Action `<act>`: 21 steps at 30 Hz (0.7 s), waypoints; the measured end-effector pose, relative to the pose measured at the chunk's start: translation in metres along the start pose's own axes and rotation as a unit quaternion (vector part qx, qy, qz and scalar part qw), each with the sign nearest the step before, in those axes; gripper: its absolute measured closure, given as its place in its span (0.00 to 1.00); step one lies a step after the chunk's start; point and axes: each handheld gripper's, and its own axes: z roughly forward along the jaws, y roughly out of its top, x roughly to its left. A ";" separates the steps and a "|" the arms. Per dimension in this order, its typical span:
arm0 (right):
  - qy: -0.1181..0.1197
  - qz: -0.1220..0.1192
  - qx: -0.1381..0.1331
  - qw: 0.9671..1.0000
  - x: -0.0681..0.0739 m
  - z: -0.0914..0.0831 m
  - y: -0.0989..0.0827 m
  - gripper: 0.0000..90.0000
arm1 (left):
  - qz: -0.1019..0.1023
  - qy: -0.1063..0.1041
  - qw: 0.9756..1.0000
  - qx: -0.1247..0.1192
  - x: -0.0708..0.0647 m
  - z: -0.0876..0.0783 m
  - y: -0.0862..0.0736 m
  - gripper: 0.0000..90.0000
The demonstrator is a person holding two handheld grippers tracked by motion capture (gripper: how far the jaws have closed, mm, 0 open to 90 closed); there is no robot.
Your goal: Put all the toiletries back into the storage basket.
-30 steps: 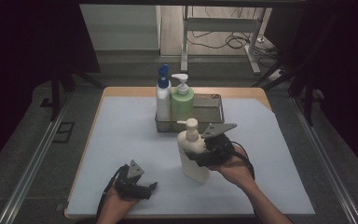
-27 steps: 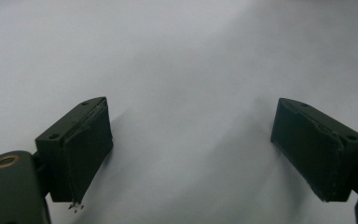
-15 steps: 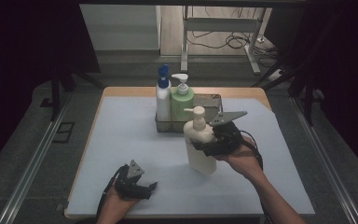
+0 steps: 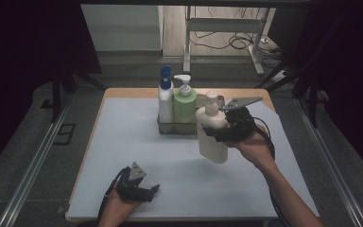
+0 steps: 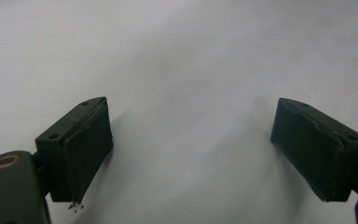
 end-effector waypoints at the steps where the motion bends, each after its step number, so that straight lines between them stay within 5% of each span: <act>1: -0.004 0.002 -0.001 1.000 -0.002 0.000 0.002 0.40 | 0.000 0.000 1.000 0.000 0.000 0.000 0.000 0.13; 21: -0.051 0.037 -0.021 0.998 -0.038 0.004 0.033 0.40 | 0.000 0.000 1.000 0.000 0.000 0.000 0.000 0.13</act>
